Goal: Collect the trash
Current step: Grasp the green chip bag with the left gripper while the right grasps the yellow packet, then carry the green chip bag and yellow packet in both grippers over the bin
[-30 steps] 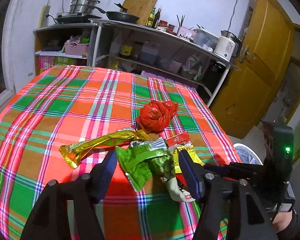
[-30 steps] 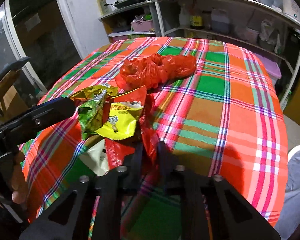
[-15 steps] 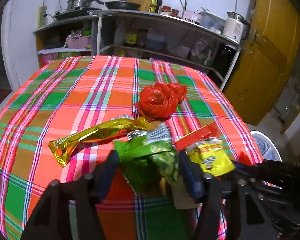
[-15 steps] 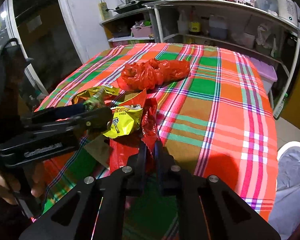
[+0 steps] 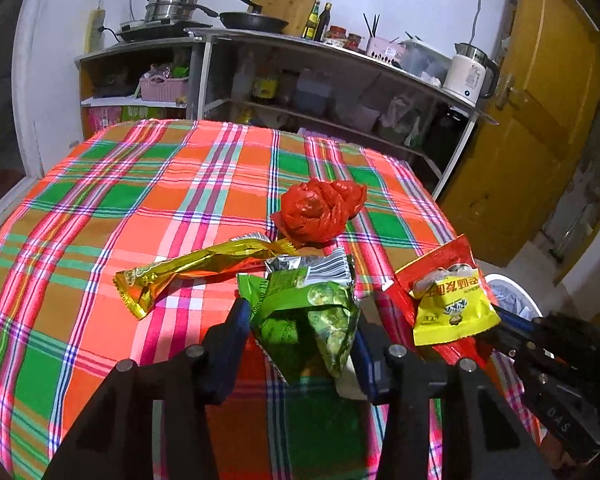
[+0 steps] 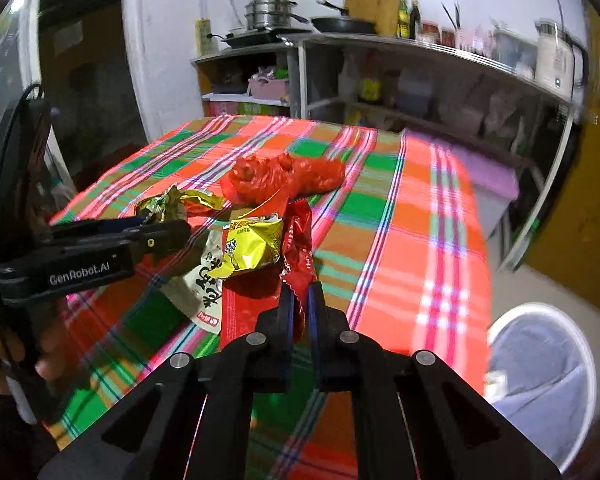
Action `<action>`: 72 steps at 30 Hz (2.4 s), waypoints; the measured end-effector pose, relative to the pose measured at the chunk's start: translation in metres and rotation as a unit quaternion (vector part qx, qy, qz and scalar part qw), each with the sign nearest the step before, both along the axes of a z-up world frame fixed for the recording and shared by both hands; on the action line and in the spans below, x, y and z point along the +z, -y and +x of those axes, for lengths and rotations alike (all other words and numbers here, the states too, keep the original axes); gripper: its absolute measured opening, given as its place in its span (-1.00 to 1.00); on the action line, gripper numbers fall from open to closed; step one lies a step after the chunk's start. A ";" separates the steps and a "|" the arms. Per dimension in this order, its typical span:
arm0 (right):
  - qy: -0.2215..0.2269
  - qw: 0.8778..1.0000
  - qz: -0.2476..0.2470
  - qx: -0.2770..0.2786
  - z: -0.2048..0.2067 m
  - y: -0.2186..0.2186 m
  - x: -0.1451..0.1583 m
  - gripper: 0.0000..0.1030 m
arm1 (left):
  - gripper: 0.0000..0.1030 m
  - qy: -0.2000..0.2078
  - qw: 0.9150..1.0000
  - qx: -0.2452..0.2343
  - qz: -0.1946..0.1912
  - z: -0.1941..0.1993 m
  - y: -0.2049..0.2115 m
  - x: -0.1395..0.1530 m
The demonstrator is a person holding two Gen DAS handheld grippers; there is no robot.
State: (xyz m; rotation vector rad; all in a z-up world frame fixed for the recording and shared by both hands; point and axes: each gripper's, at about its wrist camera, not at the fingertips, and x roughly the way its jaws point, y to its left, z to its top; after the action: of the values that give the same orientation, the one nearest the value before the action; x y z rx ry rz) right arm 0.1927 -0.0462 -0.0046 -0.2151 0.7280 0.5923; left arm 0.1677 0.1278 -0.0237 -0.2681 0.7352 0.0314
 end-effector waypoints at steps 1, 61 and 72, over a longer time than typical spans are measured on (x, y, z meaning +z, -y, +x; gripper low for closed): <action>0.011 1.000 -0.014 0.000 -0.002 -0.001 0.000 -0.88 | -0.09 0.001 1.000 0.001 -0.001 -0.002 0.000 0.002; -0.093 0.994 0.042 0.029 -0.018 0.006 -0.021 -0.58 | -0.09 0.029 0.999 -0.017 -0.002 -0.062 0.009 0.026; -0.053 0.995 0.085 0.014 -0.038 0.034 0.015 -0.59 | -0.09 0.050 0.998 -0.041 0.003 -0.073 0.028 0.040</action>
State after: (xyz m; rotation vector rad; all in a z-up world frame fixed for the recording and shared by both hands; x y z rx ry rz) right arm 0.1545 -0.0803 0.0102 -0.0364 0.7741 0.6938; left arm 0.0951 0.0998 0.0162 -0.2326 0.6450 -0.0574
